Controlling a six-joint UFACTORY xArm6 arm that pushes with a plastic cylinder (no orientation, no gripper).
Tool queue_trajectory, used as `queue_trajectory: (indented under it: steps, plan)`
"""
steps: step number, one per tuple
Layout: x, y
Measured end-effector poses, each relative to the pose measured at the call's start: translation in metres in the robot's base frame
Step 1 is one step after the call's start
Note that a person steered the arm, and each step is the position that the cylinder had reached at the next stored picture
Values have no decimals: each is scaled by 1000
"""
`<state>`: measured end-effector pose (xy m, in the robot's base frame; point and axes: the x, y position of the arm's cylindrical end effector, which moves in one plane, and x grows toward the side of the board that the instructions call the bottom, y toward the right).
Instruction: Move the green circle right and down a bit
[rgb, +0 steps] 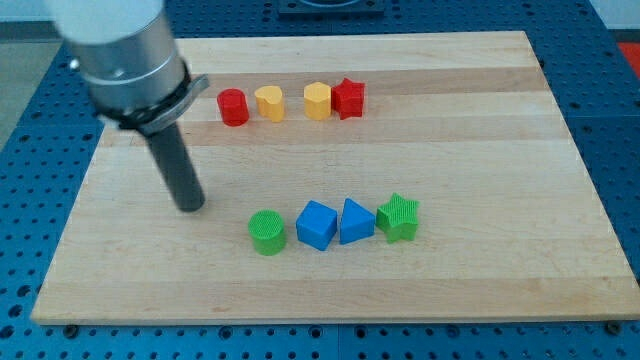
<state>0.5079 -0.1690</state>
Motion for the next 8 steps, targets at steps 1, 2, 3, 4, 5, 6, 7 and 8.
queue_trajectory:
  steps: [1,2,3,4,5,6,7,8]
  plan:
    - [28,2]
    - [33,29]
    - [33,50]
    - [33,72]
    - [33,89]
    - [33,109]
    - [33,131]
    - [33,154]
